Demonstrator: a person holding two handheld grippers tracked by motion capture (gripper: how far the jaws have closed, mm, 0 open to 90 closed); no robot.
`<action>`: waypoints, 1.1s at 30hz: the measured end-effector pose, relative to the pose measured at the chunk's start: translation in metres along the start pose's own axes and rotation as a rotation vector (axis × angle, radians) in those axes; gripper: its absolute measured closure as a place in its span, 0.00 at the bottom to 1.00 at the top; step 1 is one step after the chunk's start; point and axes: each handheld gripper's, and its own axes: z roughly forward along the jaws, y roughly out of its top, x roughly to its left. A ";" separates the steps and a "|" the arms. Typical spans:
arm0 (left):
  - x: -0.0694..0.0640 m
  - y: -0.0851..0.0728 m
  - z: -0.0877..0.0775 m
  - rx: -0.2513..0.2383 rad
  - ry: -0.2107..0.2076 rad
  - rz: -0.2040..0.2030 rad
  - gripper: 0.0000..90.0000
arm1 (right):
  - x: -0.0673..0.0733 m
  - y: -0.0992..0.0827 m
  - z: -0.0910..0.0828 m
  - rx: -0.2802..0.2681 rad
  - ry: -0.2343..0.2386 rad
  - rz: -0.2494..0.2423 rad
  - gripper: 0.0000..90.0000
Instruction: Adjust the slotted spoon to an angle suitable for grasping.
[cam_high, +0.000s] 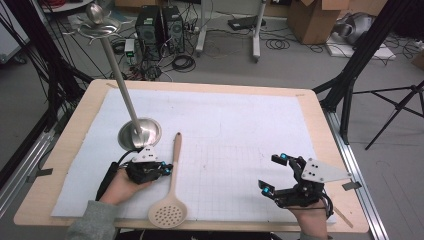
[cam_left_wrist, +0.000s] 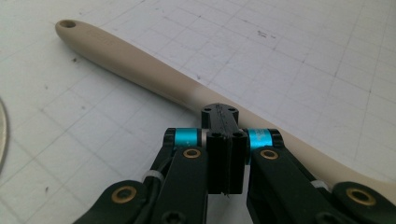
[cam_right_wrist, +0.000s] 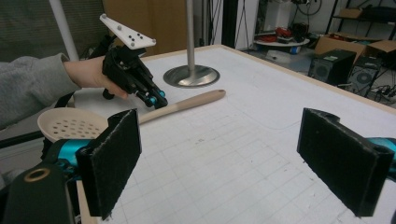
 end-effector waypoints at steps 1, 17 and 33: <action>-0.001 0.001 0.002 0.000 -0.003 -0.003 1.00 | 0.000 0.000 0.000 -0.003 -0.002 0.002 0.14; -0.005 0.014 0.021 0.024 -0.007 -0.026 1.00 | 0.000 0.000 0.001 0.000 0.004 0.003 0.14; -0.016 0.025 0.037 0.027 -0.029 0.004 1.00 | -0.001 0.000 0.003 -0.002 0.010 -0.001 0.14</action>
